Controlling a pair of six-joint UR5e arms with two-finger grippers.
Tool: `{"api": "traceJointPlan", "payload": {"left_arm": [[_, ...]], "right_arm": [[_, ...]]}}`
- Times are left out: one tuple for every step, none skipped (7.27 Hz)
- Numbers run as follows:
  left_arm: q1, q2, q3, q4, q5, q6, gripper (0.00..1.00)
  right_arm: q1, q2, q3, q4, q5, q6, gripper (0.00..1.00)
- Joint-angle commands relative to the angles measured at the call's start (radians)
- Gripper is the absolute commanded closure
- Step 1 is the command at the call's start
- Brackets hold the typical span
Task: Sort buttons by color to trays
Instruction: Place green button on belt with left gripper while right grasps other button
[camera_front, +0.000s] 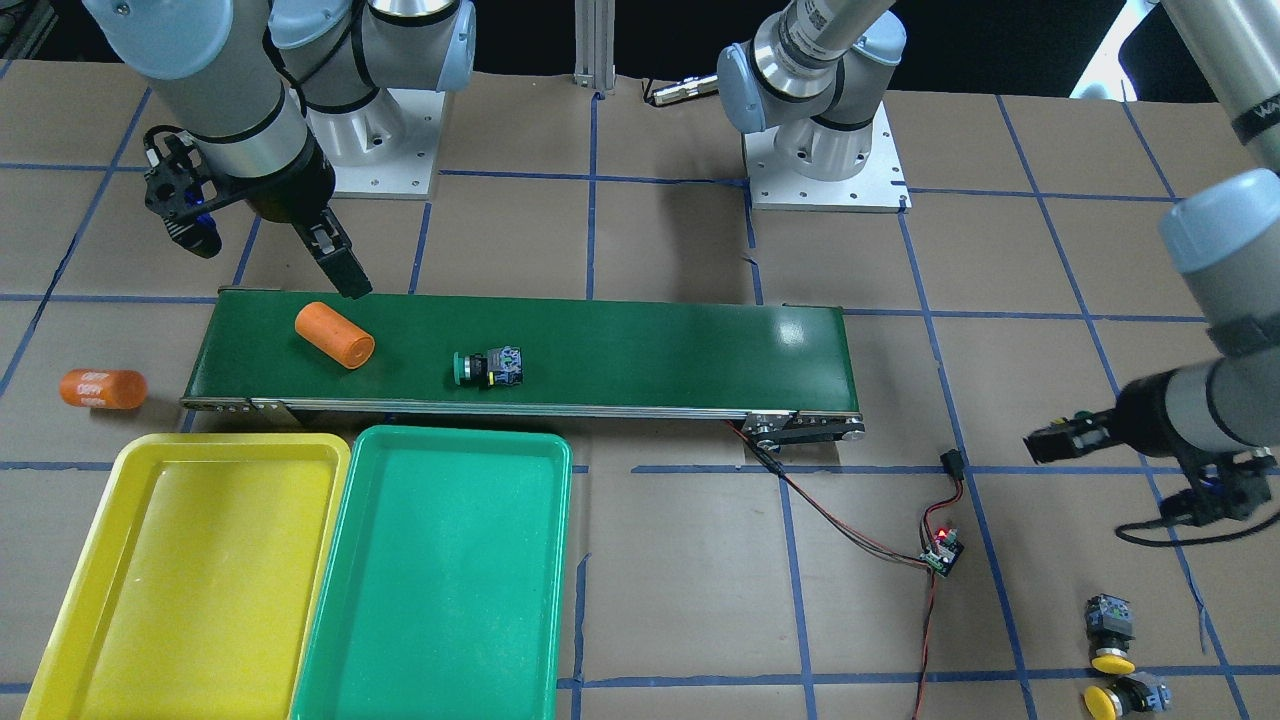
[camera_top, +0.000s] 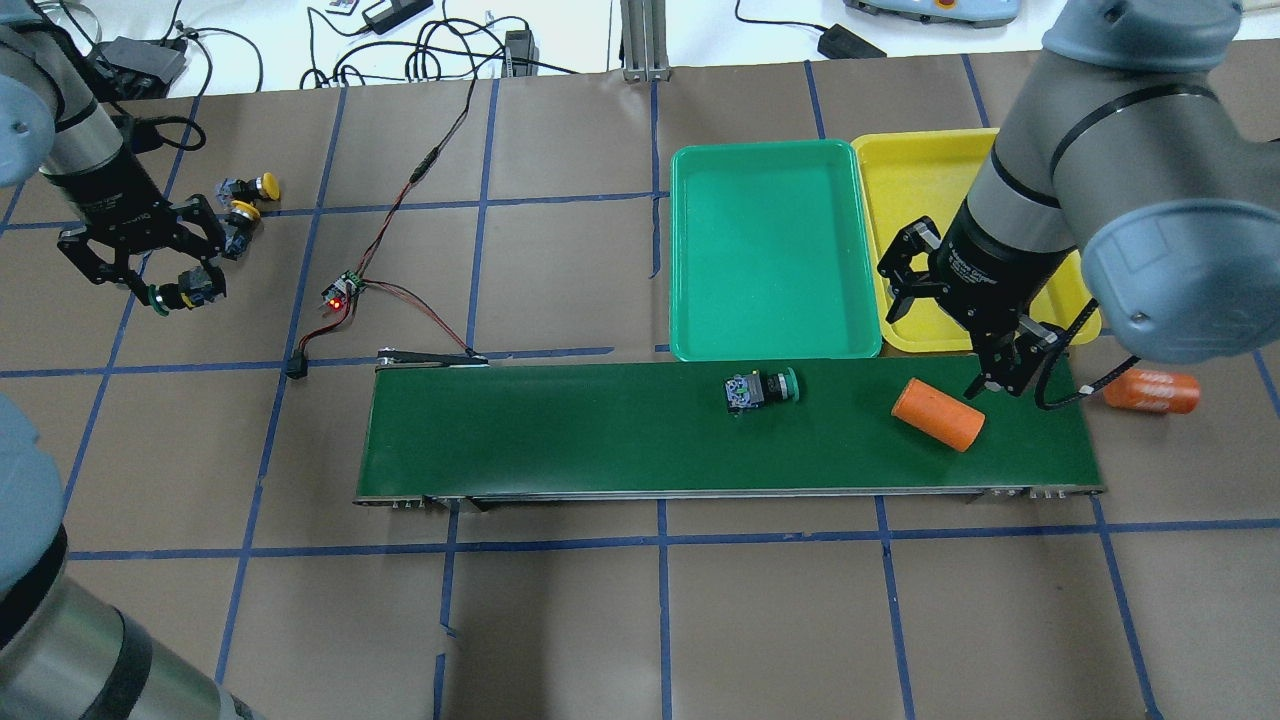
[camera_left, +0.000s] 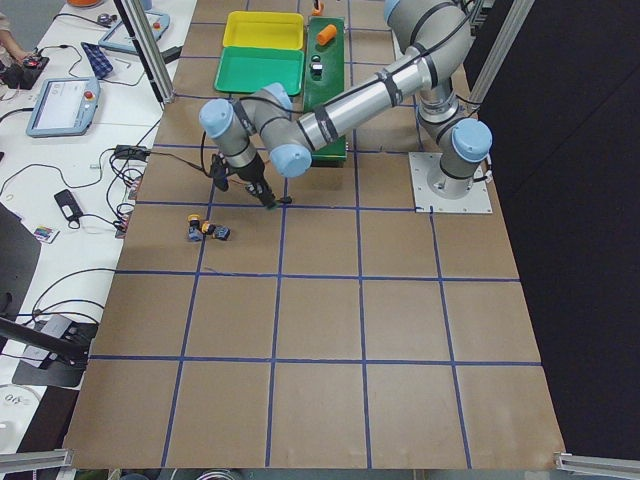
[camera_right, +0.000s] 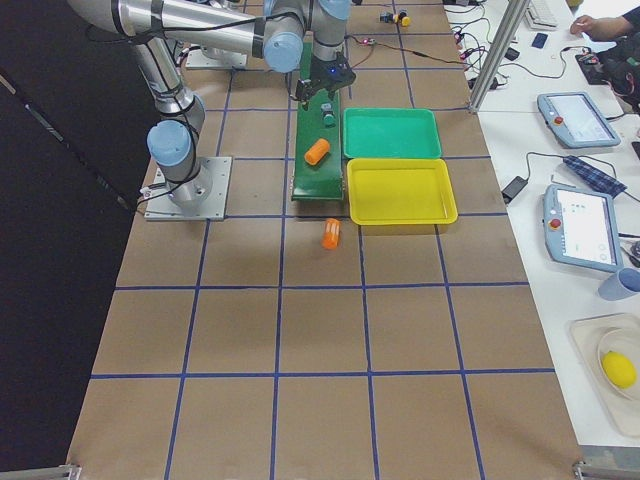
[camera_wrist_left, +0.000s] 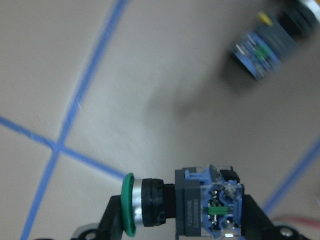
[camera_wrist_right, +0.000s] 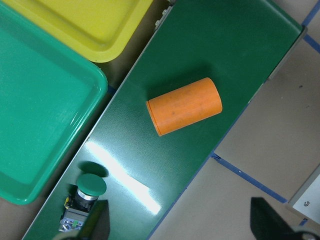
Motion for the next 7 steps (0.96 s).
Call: {"api": "traceJointPlan", "payload": {"left_arm": [[-0.188,0.156,-0.130,-0.065,-0.001,-0.028,1.00],[-0.240,0.216,-0.207,-0.050,-0.031,-0.035,1.00],[-0.273,0.262,-0.303,0.038,-0.092,-0.032,1.00],[-0.317,0.283,-0.415,0.180,-0.102,-0.027,1.00],[-0.365,0.283,-0.533,0.390,-0.095,-0.032,1.00],[-0.376,0.284,-0.599,0.530,-0.102,-0.026,0.84],[-0.382,0.284,-0.620,0.559,-0.110,-0.038,0.49]], "right_arm": [[0.051,0.011,0.099,-0.156,0.005,0.038,0.00],[0.068,0.006,0.197,-0.301,0.005,0.058,0.00],[0.077,0.009,0.247,-0.365,0.005,0.058,0.00],[0.079,0.012,0.255,-0.367,0.005,0.058,0.00],[0.079,0.024,0.257,-0.366,0.006,0.060,0.00],[0.079,0.050,0.252,-0.383,0.024,0.058,0.00],[0.079,0.078,0.254,-0.478,0.064,0.060,0.00]]}}
